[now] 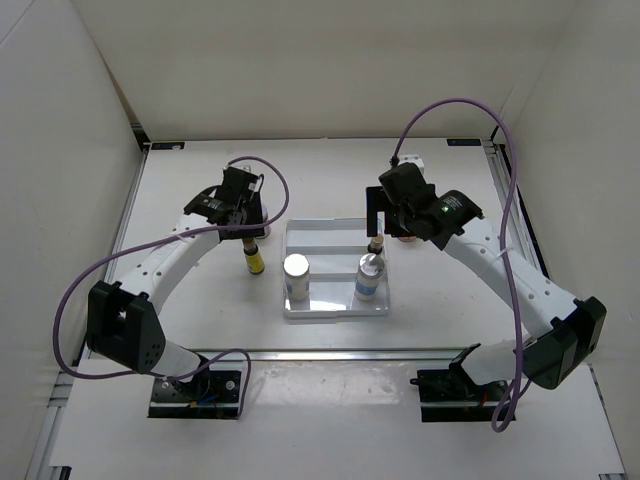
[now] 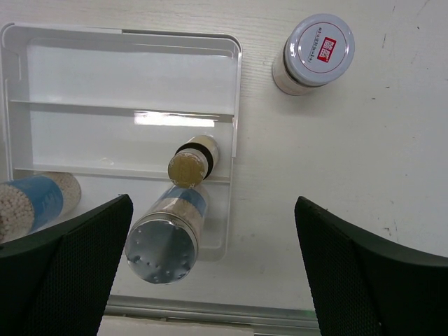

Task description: Organize the condiment bottles

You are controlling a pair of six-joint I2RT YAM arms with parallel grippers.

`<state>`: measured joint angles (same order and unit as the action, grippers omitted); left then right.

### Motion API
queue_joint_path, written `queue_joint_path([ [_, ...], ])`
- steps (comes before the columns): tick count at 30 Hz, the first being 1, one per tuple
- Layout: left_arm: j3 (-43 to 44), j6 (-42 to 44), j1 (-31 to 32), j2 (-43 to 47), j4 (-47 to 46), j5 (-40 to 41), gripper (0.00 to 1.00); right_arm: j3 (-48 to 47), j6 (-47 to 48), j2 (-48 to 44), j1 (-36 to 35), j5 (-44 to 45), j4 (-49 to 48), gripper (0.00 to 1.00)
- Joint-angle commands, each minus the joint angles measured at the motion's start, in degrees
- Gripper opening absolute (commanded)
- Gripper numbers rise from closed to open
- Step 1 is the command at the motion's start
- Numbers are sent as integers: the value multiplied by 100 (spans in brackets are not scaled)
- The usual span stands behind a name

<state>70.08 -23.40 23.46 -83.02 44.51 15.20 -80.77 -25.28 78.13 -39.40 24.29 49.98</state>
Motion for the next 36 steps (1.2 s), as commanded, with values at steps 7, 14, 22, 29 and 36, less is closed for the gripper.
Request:
queue_joint_path([
  [7, -162, -173, 18, 120, -74, -430, 59, 35, -47, -157, -24, 128, -32, 100],
  [14, -214, -174, 18, 172, -74, -483, 47, 35, -47, -157, -24, 128, -32, 100],
  [22, 84, -227, 18, 339, 277, -474, 26, 35, -47, -157, -24, 128, 21, 100],
  [29, 1093, -227, 193, 498, 550, -474, 20, 35, -47, -105, -24, 128, 21, 100],
  [36, 1718, -279, 624, 68, 611, -483, 19, 88, -100, -105, -24, 128, 73, 100],
])
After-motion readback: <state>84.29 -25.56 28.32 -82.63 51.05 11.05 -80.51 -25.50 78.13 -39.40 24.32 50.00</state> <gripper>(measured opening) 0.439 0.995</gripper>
